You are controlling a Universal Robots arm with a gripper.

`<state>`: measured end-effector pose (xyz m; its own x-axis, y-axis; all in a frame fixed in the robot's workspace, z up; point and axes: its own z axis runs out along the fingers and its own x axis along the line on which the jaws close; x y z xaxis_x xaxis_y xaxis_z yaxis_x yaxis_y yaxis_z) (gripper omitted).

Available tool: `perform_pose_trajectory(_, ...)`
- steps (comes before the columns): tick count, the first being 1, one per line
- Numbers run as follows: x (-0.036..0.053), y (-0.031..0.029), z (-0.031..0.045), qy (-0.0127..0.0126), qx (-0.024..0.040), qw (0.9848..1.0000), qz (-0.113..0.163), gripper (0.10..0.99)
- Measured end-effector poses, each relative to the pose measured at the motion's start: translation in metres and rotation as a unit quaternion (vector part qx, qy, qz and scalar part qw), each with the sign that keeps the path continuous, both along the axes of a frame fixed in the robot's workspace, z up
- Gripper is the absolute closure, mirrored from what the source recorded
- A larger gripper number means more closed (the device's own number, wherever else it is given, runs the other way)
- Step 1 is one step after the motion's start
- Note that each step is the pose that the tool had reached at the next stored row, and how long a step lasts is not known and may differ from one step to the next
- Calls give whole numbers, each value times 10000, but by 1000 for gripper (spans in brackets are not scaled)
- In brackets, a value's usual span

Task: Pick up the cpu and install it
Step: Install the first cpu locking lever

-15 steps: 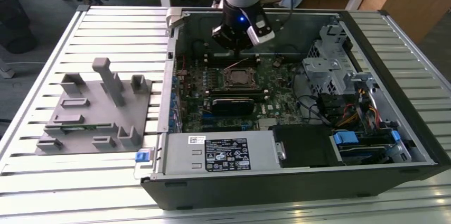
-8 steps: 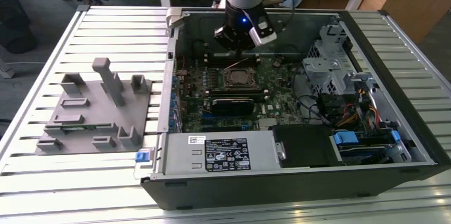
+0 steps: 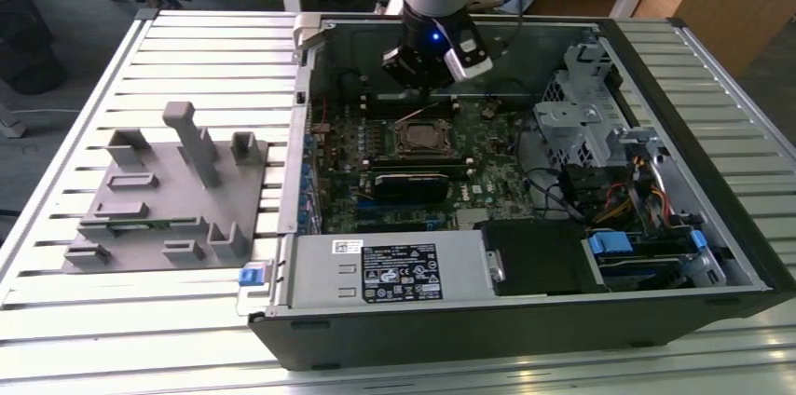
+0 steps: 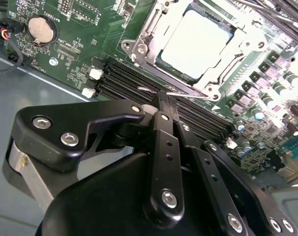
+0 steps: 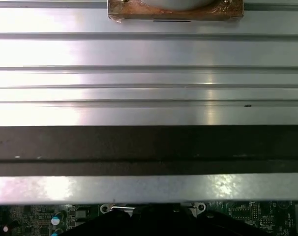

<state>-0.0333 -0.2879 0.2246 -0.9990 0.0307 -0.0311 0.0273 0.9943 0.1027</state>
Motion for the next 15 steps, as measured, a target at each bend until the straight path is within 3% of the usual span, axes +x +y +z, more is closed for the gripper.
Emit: perform_pose_trajectory(15,91,11,-102,5,-1,10000,0,980)
